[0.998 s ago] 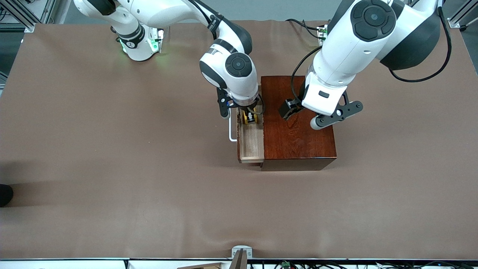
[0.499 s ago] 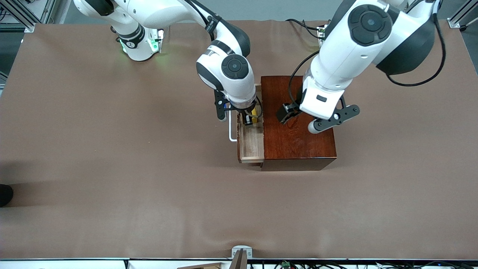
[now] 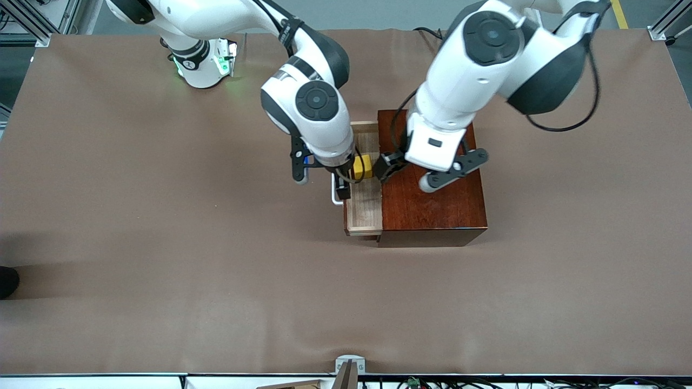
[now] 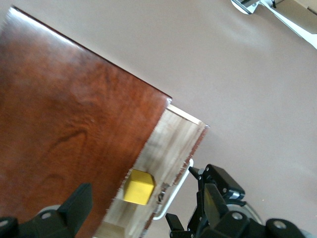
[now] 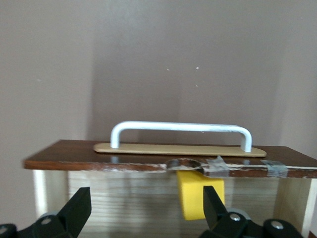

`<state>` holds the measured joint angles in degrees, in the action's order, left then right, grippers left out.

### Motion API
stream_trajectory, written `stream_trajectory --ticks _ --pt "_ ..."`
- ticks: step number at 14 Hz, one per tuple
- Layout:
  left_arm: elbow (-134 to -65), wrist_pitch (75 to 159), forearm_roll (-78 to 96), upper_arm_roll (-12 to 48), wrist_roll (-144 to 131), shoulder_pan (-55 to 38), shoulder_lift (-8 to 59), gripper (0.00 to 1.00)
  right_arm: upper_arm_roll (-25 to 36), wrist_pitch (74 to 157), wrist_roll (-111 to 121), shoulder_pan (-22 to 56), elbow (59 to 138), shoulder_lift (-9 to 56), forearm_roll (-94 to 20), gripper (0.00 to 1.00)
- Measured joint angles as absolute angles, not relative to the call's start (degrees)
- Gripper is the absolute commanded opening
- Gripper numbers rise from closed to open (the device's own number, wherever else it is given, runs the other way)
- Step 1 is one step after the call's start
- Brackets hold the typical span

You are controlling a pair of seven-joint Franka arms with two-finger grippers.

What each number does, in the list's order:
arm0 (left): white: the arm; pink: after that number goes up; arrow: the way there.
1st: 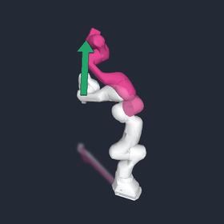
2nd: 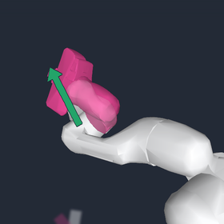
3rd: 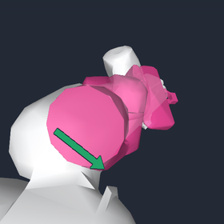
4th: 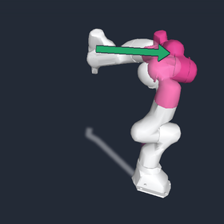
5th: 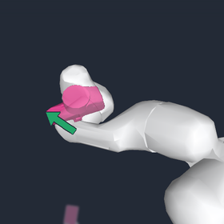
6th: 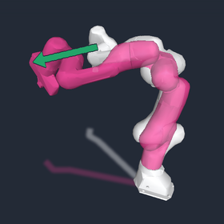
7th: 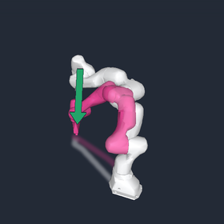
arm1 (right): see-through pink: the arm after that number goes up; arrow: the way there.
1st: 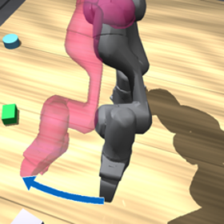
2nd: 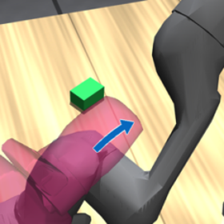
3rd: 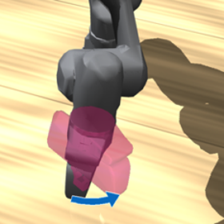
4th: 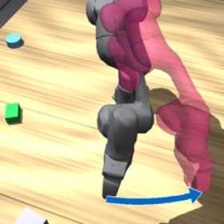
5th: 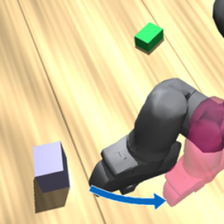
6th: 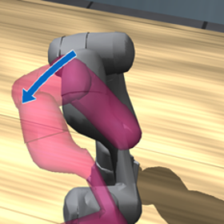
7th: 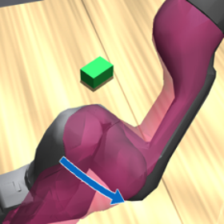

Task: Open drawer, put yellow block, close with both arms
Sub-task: 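Open the right gripper and lift it away while the left gripper descends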

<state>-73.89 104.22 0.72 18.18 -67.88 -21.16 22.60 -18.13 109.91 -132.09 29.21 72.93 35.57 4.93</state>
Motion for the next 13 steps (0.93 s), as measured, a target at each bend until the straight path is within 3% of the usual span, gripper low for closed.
stream_trajectory --ticks 7,13 --pt "-73.83 111.17 -1.17 16.60 -77.07 -28.34 27.10 1.00 -18.19 103.77 -122.33 22.62 72.51 33.23 4.83 1.00" --pt "-73.45 114.99 -1.18 5.55 -79.92 -39.97 29.45 1.00 -18.28 93.58 -105.46 14.44 72.29 27.29 2.97 1.00"
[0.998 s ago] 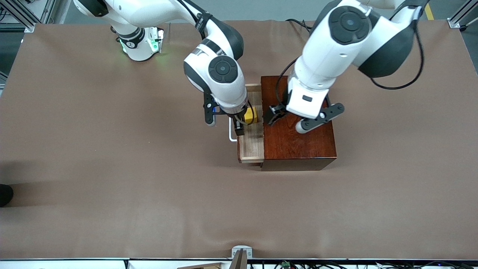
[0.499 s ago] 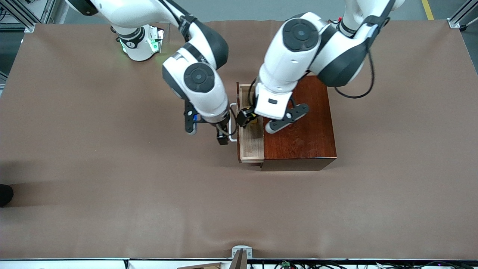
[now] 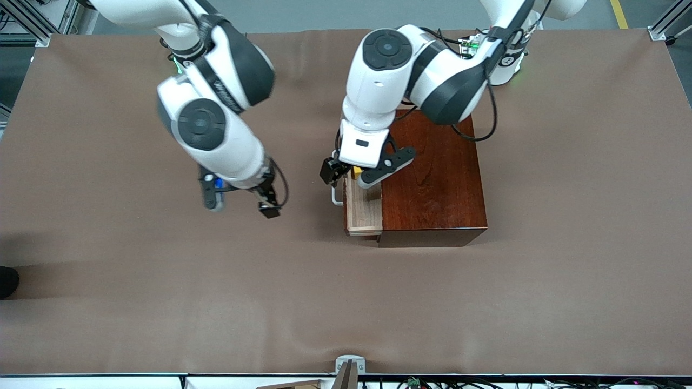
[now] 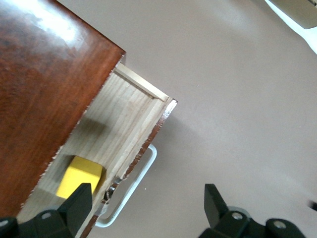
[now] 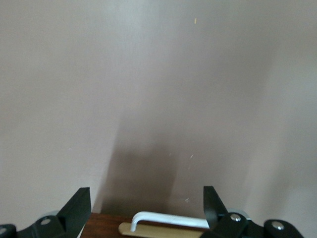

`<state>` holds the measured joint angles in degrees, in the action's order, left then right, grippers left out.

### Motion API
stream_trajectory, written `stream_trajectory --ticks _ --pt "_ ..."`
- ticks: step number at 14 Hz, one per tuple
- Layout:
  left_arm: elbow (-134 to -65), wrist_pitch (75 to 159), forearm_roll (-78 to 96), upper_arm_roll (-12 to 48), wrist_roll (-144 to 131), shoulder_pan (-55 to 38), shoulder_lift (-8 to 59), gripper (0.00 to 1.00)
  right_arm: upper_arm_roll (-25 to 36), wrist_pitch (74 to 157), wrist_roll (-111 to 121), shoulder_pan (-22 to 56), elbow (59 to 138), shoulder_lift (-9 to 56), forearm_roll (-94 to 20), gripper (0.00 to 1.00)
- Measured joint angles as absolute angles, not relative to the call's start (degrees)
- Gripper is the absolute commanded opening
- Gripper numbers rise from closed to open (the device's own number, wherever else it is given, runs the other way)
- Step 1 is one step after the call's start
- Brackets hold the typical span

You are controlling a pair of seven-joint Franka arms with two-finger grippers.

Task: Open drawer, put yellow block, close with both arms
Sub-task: 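Open the right gripper and lift it away while the left gripper descends, then push the drawer front shut with the left gripper while the right gripper retracts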

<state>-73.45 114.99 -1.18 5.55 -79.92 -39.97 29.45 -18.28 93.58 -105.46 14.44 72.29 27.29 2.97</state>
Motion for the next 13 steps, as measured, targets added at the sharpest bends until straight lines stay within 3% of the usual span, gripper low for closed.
stream_trajectory --ticks 13 --pt "-65.51 131.74 -1.23 -9.69 -99.85 -58.23 47.61 1.00 -18.06 79.19 -60.45 -1.10 72.23 17.89 2.84 1.00"
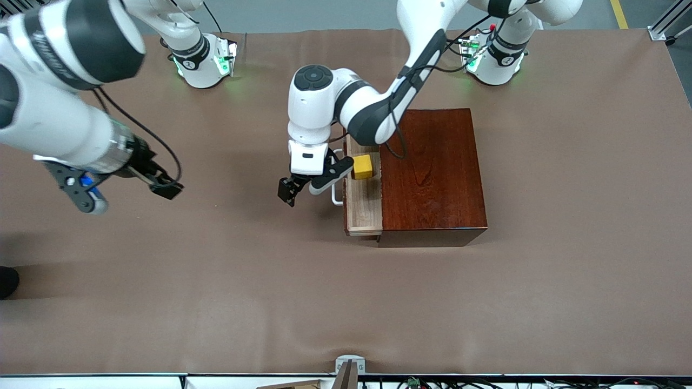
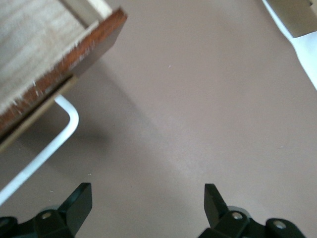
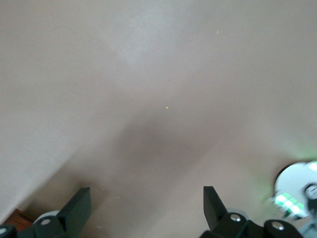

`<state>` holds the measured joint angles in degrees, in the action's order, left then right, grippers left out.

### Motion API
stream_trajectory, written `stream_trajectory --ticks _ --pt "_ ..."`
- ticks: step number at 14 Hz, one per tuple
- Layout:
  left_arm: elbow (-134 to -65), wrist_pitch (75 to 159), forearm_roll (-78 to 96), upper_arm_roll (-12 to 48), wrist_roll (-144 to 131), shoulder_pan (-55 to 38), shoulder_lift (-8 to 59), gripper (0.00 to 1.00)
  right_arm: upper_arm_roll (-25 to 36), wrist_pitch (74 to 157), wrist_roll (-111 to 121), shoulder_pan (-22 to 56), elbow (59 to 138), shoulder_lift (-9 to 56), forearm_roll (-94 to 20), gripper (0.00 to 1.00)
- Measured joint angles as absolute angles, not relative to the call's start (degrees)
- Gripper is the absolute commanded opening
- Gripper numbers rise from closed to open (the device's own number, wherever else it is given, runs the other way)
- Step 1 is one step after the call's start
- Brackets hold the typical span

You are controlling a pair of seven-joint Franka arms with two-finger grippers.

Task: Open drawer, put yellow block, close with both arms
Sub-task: 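Push the drawer front shut with the left gripper while the right gripper retracts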

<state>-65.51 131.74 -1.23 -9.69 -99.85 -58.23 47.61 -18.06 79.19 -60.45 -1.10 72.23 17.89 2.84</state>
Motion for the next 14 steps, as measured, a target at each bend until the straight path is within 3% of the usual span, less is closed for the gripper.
stream_trajectory --ticks 4,8,14 --pt "-64.70 130.11 -1.23 -14.87 -104.21 -63.40 51.37 1.00 -17.70 74.83 -46.07 -4.75 72.18 15.55 2.84 1.00" --pt "-64.52 122.56 -1.22 -15.75 -107.04 -63.85 51.88 1.00 -17.09 70.22 -32.90 -6.97 69.98 14.33 2.85 1.00" --pt "-63.00 112.95 -1.22 -17.63 -107.71 -63.51 51.85 1.00 -9.88 69.37 -9.15 -7.22 69.44 10.88 2.59 1.00"
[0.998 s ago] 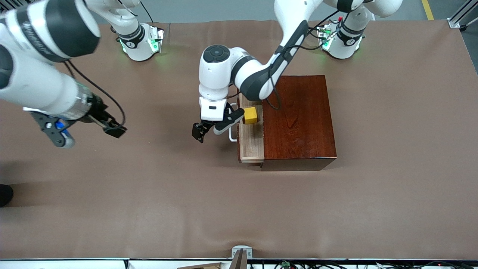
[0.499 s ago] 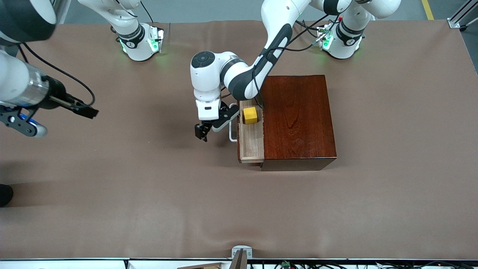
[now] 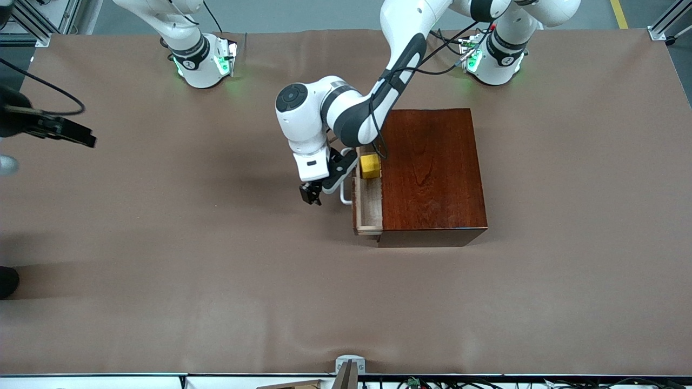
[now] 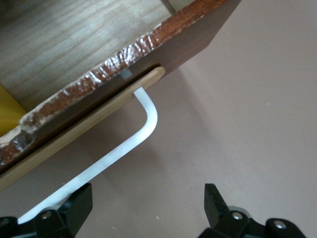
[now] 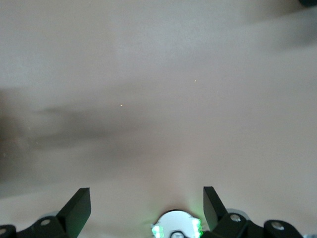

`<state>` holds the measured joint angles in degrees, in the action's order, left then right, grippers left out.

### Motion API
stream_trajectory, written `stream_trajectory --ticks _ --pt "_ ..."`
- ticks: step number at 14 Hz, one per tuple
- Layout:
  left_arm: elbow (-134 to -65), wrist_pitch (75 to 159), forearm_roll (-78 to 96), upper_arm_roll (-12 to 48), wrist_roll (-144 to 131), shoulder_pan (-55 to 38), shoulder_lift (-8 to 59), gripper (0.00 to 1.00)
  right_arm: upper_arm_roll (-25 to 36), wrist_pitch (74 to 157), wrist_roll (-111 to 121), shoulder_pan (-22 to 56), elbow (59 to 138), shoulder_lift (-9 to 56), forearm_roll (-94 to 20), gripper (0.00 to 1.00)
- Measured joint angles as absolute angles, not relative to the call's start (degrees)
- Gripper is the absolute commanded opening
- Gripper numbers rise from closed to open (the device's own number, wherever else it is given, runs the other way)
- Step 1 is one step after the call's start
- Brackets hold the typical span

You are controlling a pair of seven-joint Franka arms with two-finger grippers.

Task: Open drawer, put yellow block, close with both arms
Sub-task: 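Push the drawer front shut with the left gripper while the right gripper retracts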

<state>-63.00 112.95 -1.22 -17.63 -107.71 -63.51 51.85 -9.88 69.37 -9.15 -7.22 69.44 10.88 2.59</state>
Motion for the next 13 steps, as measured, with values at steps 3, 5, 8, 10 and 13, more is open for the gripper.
stream_trajectory --ticks 3,5,8,10,13 --pt "-62.91 109.10 -1.20 -17.81 -107.75 -61.94 51.54 1.00 -5.46 69.72 -4.70 -4.82 69.78 9.94 2.22 1.00" --pt "-62.90 107.05 -1.20 -17.81 -107.76 -60.77 51.33 1.00 -0.64 70.94 -1.32 -1.56 70.60 9.33 0.61 1.00" --pt "-62.89 105.80 -1.20 -17.81 -107.76 -59.96 51.22 1.00 6.02 73.38 6.12 -0.07 73.38 7.73 -2.98 1.00" --pt "-62.71 105.22 -0.81 -17.73 -107.76 -59.57 51.19 1.00 7.47 76.84 7.56 0.00 78.44 4.56 -3.35 1.00" --pt "-62.21 104.80 -0.38 -17.51 -107.79 -58.94 51.08 1.00 7.51 81.28 7.58 0.29 86.94 -1.44 -3.17 1.00"
